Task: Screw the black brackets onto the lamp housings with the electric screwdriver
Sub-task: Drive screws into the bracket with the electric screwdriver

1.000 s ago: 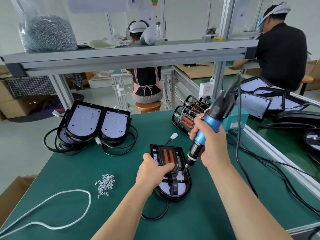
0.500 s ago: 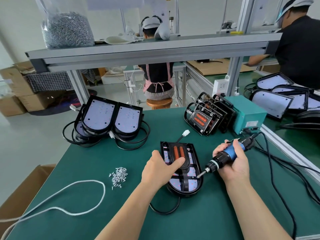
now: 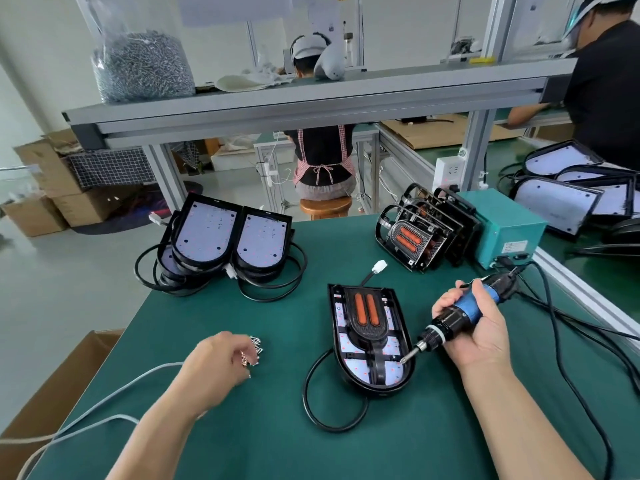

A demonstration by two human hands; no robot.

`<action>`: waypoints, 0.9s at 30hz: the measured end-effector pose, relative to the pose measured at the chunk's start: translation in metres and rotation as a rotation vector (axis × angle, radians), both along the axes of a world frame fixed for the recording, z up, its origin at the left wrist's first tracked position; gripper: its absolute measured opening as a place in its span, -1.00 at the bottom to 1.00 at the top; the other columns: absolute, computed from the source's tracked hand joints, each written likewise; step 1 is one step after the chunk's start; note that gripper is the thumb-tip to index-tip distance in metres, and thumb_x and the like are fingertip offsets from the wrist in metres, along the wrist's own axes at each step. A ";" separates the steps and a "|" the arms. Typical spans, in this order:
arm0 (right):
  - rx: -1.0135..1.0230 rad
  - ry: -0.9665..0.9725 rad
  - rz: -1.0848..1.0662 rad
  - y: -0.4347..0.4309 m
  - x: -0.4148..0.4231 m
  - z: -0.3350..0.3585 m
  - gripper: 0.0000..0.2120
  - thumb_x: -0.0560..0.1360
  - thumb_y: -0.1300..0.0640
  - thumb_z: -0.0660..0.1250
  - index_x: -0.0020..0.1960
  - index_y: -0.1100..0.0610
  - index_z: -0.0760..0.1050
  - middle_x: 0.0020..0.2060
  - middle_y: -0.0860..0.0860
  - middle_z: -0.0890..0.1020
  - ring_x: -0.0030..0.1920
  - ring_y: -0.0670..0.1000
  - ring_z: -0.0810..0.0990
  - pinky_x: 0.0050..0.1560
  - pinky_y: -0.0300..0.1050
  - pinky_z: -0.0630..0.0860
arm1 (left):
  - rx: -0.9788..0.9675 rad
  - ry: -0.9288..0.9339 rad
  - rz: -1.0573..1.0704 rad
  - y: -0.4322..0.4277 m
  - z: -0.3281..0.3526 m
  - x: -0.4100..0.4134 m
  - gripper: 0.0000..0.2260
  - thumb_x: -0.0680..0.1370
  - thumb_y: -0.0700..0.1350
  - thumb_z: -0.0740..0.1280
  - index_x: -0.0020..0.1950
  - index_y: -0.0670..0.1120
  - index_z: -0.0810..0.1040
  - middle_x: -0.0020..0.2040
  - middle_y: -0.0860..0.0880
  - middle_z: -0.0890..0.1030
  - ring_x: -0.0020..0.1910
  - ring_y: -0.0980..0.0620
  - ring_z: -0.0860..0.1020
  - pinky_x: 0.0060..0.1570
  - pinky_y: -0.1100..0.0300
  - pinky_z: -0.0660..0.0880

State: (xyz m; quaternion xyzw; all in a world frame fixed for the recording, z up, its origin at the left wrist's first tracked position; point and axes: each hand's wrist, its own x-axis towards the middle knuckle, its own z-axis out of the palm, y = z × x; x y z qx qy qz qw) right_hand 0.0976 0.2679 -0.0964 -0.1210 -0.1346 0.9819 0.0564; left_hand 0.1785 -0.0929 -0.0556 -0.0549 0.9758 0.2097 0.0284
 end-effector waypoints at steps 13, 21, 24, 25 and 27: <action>-0.105 -0.040 -0.026 0.002 0.006 0.005 -0.75 0.44 0.14 0.49 0.01 0.19 0.50 -0.24 0.00 0.52 -0.33 -0.07 0.54 -0.26 -0.23 0.56 | -0.242 0.149 -0.200 0.012 -0.013 0.001 -0.83 0.61 0.00 0.26 -0.18 0.07 0.37 -0.09 0.14 0.51 -0.05 0.12 0.48 -0.02 0.27 0.39; -0.116 -0.070 -0.023 -0.032 0.019 0.046 -0.71 0.33 0.19 0.53 -0.05 0.13 0.48 -0.34 -0.02 0.52 -0.41 -0.08 0.50 -0.38 -0.25 0.54 | 0.973 0.049 0.011 0.096 0.020 0.010 -0.92 0.49 -0.35 0.44 -0.13 -0.25 0.56 -0.26 -0.17 0.70 -0.36 0.04 0.55 -0.31 0.24 0.46; -0.079 -0.065 -0.013 -0.049 0.022 0.064 -0.76 0.39 0.20 0.51 -0.05 0.12 0.47 -0.39 -0.02 0.52 -0.45 -0.08 0.48 -0.40 -0.24 0.51 | 1.365 -0.086 0.092 0.127 0.024 0.012 -0.88 0.46 -0.48 0.38 -0.17 -0.29 0.53 -0.31 -0.23 0.63 -0.40 0.00 0.52 -0.35 0.23 0.46; -0.062 -0.062 -0.010 -0.053 0.023 0.069 -0.76 0.39 0.20 0.50 -0.06 0.11 0.46 -0.40 -0.02 0.51 -0.45 -0.08 0.47 -0.39 -0.24 0.50 | 1.471 -0.120 0.125 0.132 0.025 0.013 -0.87 0.45 -0.49 0.36 -0.20 -0.29 0.53 -0.33 -0.22 0.60 -0.42 0.01 0.52 -0.39 0.26 0.48; -0.037 -0.062 -0.014 -0.058 0.024 0.076 -0.76 0.40 0.20 0.50 -0.07 0.10 0.44 -0.41 -0.02 0.50 -0.47 -0.08 0.46 -0.39 -0.24 0.49 | 1.644 -0.174 0.180 0.137 0.026 0.014 -0.89 0.35 -0.45 0.38 -0.26 -0.28 0.54 -0.34 -0.23 0.56 -0.45 0.01 0.52 -0.45 0.28 0.51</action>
